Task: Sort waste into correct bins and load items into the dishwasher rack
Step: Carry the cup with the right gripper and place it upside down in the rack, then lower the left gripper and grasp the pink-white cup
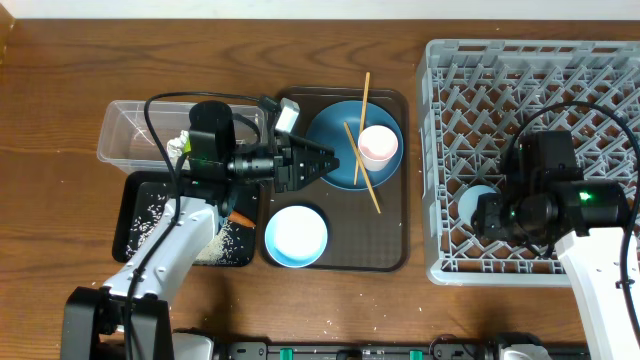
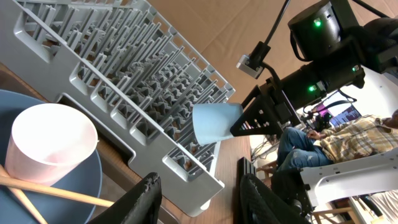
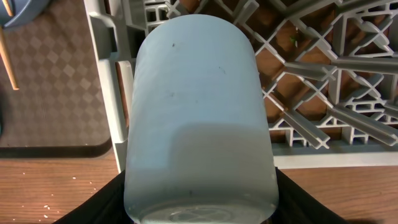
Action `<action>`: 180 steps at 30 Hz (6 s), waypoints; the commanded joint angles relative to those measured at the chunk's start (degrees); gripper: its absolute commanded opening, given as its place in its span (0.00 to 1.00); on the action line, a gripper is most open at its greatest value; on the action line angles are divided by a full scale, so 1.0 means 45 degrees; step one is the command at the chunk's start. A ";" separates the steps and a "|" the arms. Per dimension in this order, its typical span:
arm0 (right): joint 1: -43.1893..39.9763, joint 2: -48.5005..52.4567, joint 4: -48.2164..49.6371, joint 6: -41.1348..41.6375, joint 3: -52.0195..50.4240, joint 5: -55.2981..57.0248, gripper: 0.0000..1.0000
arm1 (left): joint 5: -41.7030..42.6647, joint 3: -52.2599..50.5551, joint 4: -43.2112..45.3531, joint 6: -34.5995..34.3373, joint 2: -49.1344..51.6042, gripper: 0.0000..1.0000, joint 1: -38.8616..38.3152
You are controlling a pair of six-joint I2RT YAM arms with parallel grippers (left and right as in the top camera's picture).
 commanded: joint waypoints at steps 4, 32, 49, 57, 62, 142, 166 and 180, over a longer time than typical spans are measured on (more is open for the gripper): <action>-0.0058 0.0019 0.0044 0.0228 -0.0083 -0.0155 0.46 | 0.0000 -0.0024 0.0005 0.0107 -0.0083 0.44 -0.0019; -0.0058 0.0019 0.0947 0.0223 -0.1054 -0.0398 0.61 | 0.0000 -0.0024 0.0005 0.0107 -0.0083 0.45 -0.0019; -0.0058 0.0015 0.0928 0.0228 -0.1054 -0.0398 0.99 | -0.1069 -0.0024 -0.0330 0.0102 -0.0073 0.57 -0.0034; -0.0058 0.0015 0.0899 0.0228 -0.1054 -0.0393 0.99 | -0.4041 -0.0024 -0.1336 0.0049 -0.0053 0.58 -0.0782; -0.0058 0.0015 0.0903 0.0228 -0.1054 -0.0393 0.99 | -0.6314 -0.0024 -0.1535 0.0058 -0.0024 0.63 -0.1977; -0.0058 0.0015 0.0899 0.0228 -0.1054 -0.0393 0.99 | -1.5426 -0.0019 0.1700 -0.2997 0.3798 0.36 -0.5474; -0.0068 0.0015 0.0899 0.0228 -0.1059 -0.0393 0.99 | -1.5470 -0.0019 0.1870 -0.2987 0.3939 0.19 -0.5542; -0.0068 0.0015 0.0899 0.0228 -0.1059 -0.0393 0.99 | -1.5421 -0.0019 0.1632 -0.2987 0.3045 0.06 -0.5542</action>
